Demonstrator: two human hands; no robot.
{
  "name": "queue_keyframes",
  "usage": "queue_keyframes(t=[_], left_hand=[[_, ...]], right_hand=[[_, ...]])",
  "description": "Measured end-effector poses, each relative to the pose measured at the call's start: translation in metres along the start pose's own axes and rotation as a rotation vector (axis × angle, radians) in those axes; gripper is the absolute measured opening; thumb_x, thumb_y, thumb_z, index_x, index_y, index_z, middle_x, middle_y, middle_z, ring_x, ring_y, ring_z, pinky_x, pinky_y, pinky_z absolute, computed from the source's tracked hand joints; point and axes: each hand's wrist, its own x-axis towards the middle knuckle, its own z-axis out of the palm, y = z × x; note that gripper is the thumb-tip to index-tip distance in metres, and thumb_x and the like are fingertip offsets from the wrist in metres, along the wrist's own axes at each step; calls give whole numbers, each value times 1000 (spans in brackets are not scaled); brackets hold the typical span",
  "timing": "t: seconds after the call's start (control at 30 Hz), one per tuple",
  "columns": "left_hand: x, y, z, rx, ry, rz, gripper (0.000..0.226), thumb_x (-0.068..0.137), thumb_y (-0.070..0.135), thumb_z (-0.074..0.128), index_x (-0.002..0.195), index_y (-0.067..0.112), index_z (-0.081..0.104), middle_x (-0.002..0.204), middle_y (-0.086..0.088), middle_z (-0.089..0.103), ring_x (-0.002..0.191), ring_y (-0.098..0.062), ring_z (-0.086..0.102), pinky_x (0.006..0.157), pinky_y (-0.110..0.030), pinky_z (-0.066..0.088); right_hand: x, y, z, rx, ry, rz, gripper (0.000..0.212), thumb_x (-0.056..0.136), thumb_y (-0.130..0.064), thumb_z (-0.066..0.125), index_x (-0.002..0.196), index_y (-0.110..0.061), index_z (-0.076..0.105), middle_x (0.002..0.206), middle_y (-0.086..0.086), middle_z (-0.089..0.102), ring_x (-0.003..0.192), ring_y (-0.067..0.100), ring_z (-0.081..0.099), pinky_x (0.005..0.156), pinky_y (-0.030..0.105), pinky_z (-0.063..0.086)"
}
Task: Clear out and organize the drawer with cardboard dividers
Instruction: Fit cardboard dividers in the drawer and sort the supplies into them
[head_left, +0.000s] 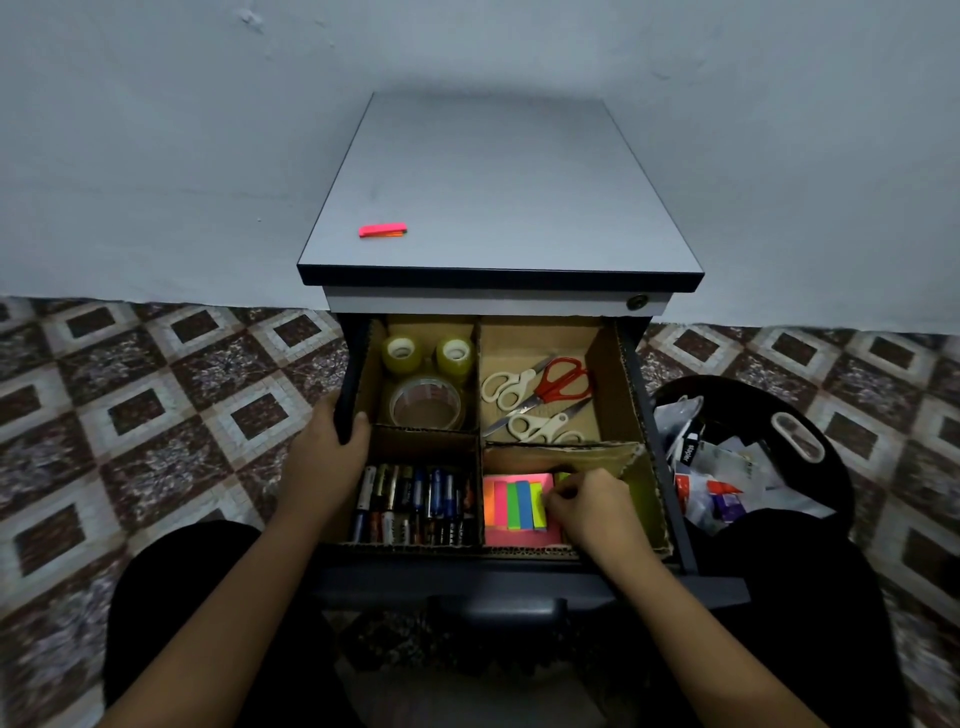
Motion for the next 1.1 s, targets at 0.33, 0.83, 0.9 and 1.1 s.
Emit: queue_keyframes(t=[0.33,0.83,0.9,1.1], left_hand=[[0,0,0,0,1,-7,48,98,34,44,141,17,34,127,-13,56,112,-30,55,81,-33,43],[3,-2,-1,-27,3,-9,49,96,37,45,140,18,36,127,-7,58,111,-24,58,87,-36,49],[2,-1,-1,-20,10,10,48,97,35,45,140,19,36,126,-7,59,111,-23,58,86,-33,48],[2,1,-1,8,38,6,47,97,35,44,140,19,37,128,-6,57,113,-23,56,84,-31,45]], right_hand=[[-12,-39,-25,197,30,-332,16,87,-22,64,102,-17,68,96,-3,64,90,10,58,80,22,49],[121,-204,-72,-115,178,-793,28,91,-23,57,116,-11,64,109,12,61,101,24,57,84,28,43],[137,-217,-71,-179,158,-785,31,91,-22,57,119,-11,62,115,14,59,107,26,56,90,31,43],[163,-248,-69,-445,13,-797,47,90,-25,58,133,-7,51,135,14,52,123,27,47,98,30,36]])
